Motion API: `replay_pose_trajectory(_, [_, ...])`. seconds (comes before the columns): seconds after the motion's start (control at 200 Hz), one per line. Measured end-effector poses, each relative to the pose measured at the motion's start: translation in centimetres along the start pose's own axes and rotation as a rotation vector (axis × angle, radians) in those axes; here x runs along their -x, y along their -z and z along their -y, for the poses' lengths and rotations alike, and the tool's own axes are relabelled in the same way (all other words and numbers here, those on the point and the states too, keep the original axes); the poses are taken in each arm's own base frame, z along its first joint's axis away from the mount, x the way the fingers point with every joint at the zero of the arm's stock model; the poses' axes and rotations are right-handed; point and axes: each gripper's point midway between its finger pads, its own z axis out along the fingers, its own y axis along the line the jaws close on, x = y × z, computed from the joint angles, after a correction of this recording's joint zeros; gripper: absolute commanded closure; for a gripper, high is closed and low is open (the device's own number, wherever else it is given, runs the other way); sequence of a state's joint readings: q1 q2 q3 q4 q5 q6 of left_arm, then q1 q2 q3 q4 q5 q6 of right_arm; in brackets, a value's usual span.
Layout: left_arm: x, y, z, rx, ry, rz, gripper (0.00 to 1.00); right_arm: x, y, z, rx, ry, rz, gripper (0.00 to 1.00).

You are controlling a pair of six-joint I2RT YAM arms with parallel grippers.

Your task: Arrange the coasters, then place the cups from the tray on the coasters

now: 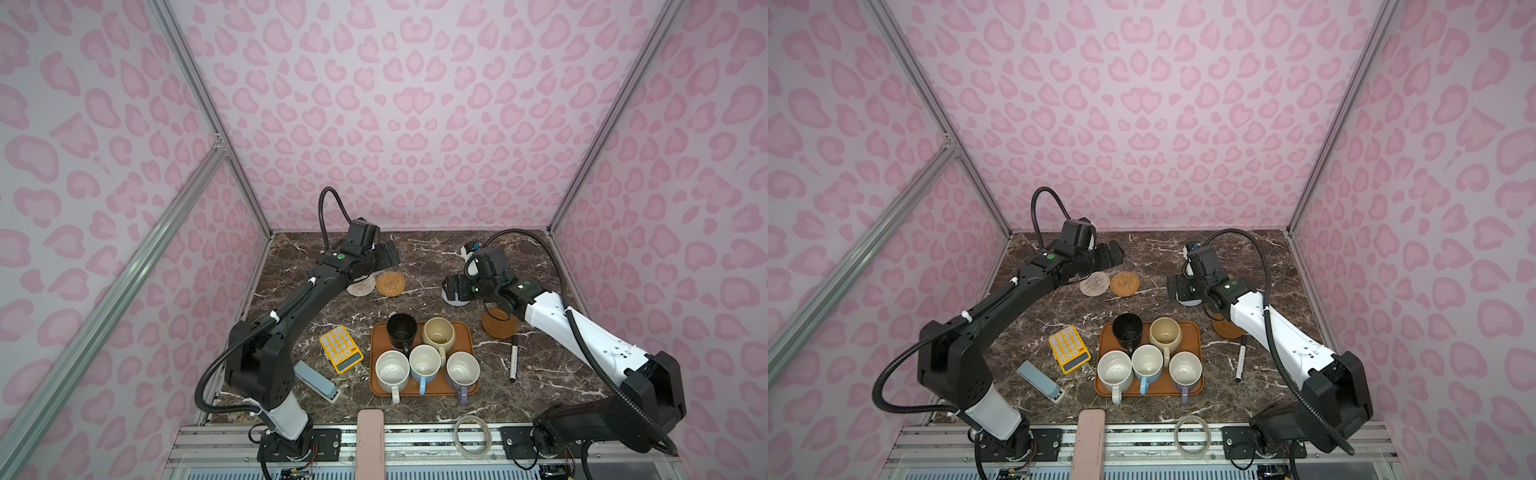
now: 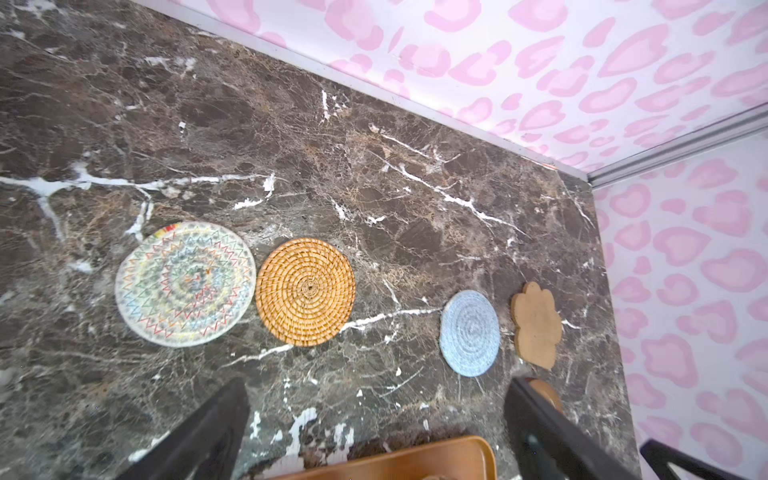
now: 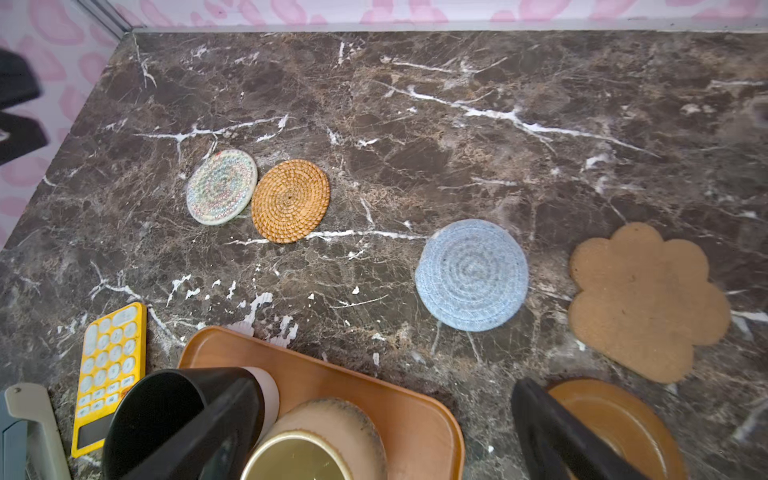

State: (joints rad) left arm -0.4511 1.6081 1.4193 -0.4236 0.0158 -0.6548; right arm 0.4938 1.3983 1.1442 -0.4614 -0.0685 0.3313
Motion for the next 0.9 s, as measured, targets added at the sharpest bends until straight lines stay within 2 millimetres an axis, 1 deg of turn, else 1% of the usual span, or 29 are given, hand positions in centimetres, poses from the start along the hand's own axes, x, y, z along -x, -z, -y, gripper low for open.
replay_pose_trajectory(0.045, [0.0,0.9,-0.4,-0.008,0.012,0.021,0.02,-0.2,0.0,0.6,-0.009,-0.015,-0.002,0.04])
replay_pose_trajectory(0.095, [0.0,1.6,-1.6,-0.004,0.025,0.039,0.02,-0.5,-0.2,1.4,-0.025,-0.041,-0.007,0.04])
replay_pose_trajectory(0.21, [-0.5,2.3,-4.2,0.025,0.053,0.050,0.02,-1.3,-0.8,3.4,-0.064,-0.085,-0.028,0.05])
replay_pose_trajectory(0.275, [-0.6,2.6,-4.7,0.020,0.065,0.053,0.02,-1.6,-1.3,4.1,-0.078,-0.098,-0.045,0.05])
replay_pose_trajectory(0.46, [-0.9,2.7,-3.3,-0.030,0.033,0.056,0.02,-2.7,-3.6,5.5,-0.109,-0.135,-0.112,0.05])
replay_pose_trajectory(0.66, [-1.9,2.6,-1.4,-0.062,-0.030,0.052,0.02,-4.1,-5.8,6.5,-0.132,-0.167,-0.173,0.14])
replay_pose_trajectory(0.79, [-2.5,1.8,0.0,-0.079,-0.053,0.027,0.02,-4.6,-7.4,7.8,-0.163,-0.188,-0.207,0.17])
replay_pose_trajectory(0.9, [-3.1,0.7,0.8,-0.092,-0.043,-0.006,0.02,-4.8,-8.5,8.3,-0.177,-0.194,-0.223,0.19])
